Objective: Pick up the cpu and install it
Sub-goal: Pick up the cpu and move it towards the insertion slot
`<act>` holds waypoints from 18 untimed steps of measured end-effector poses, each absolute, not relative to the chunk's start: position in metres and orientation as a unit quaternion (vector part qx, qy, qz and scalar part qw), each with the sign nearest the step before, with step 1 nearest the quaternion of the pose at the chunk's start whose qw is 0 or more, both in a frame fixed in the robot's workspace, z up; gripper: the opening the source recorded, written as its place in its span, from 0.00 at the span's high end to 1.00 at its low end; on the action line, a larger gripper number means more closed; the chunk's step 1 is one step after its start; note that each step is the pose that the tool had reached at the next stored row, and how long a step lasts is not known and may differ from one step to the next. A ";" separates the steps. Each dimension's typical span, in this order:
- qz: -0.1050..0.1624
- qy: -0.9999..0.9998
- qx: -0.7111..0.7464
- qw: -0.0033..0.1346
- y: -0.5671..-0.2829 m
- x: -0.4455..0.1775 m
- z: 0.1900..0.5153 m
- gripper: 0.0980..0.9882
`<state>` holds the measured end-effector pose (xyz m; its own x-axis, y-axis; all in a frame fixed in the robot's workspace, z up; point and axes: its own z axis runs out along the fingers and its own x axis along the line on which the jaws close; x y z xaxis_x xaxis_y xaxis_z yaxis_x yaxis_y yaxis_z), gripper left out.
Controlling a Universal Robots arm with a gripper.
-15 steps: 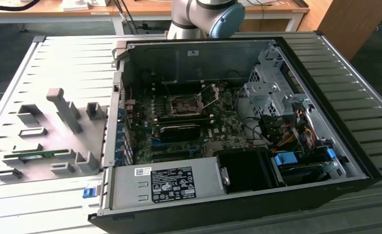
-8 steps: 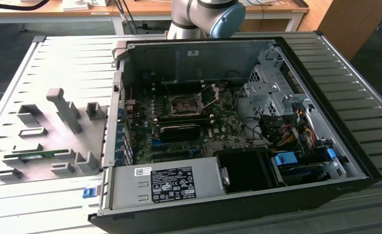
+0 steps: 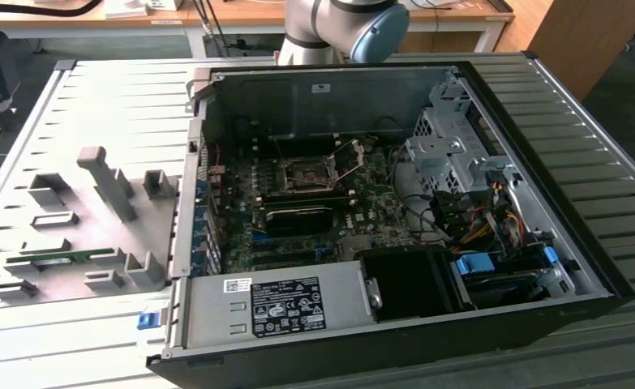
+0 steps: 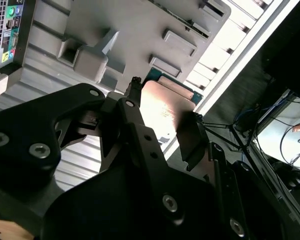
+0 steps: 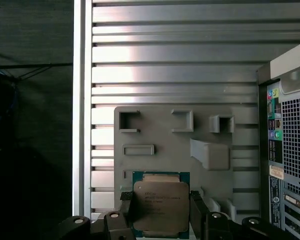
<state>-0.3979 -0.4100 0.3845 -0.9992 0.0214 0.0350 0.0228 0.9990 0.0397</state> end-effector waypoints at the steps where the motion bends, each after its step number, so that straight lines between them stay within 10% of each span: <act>1: -0.020 -1.000 -0.011 0.017 -0.410 -0.396 0.385 0.51; 18: -0.020 -1.000 -0.011 0.018 -0.410 -0.375 0.384 0.51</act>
